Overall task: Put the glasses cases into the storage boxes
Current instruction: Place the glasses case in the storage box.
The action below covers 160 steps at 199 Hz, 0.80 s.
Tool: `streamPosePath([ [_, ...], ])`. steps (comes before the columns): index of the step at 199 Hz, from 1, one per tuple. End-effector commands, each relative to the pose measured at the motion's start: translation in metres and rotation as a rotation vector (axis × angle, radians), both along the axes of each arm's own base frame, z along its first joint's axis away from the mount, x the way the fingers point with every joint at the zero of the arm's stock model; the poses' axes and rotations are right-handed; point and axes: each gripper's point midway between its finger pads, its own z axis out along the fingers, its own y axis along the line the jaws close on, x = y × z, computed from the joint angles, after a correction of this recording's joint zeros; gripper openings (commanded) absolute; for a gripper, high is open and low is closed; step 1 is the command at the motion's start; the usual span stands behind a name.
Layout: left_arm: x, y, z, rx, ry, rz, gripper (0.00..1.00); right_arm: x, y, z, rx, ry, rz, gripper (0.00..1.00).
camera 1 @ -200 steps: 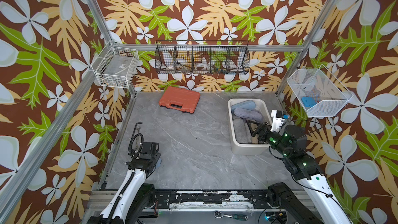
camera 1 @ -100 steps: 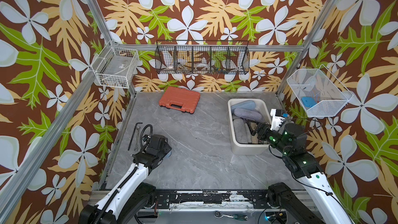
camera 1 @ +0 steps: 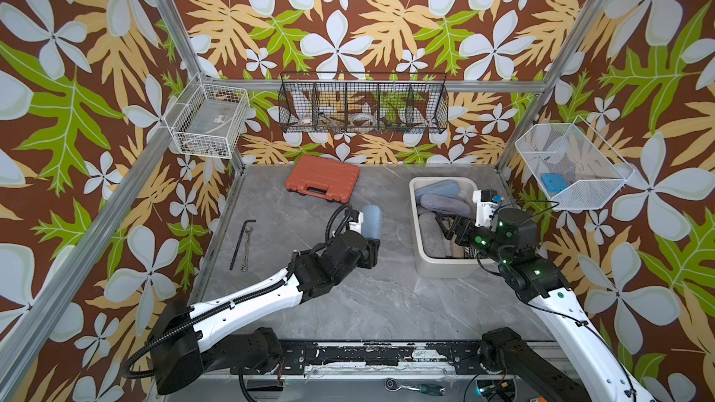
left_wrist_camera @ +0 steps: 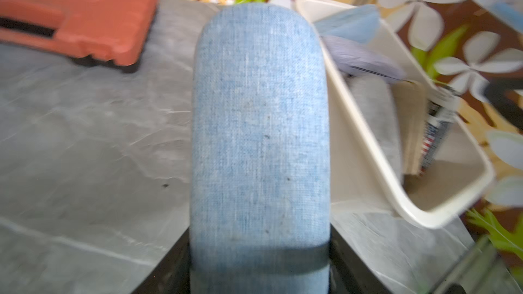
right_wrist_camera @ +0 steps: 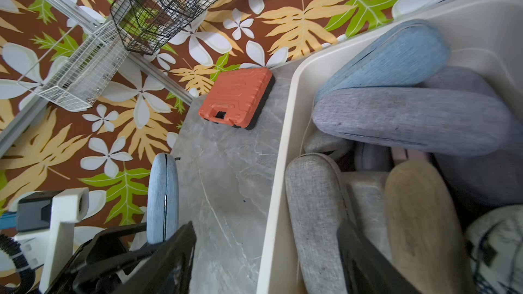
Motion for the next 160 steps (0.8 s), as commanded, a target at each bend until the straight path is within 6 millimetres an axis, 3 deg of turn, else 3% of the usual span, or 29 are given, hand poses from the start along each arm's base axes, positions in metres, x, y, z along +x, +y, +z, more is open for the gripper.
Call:
streamPosePath([
  [1, -0.006, -0.026, 0.038, -0.043, -0.161, -0.1, 0.54, -0.007, 0.025, 0.017, 0.091, -0.025, 0.075, 0.77],
  [33, -0.02, -0.042, 0.052, -0.079, -0.187, -0.181, 0.54, -0.012, 0.057, 0.027, 0.149, -0.04, 0.146, 0.79],
  [64, -0.023, -0.04, 0.052, -0.11, -0.186, -0.18, 0.53, -0.01, 0.083, 0.034, 0.169, -0.045, 0.199, 0.8],
  [108, -0.028, -0.038, 0.045, -0.139, -0.165, -0.19, 0.52, -0.008, 0.102, 0.039, 0.183, -0.059, 0.236, 0.76],
  [160, -0.03, -0.035, 0.058, -0.19, -0.191, -0.19, 0.52, -0.008, 0.134, 0.025, 0.165, -0.008, 0.319, 0.58],
])
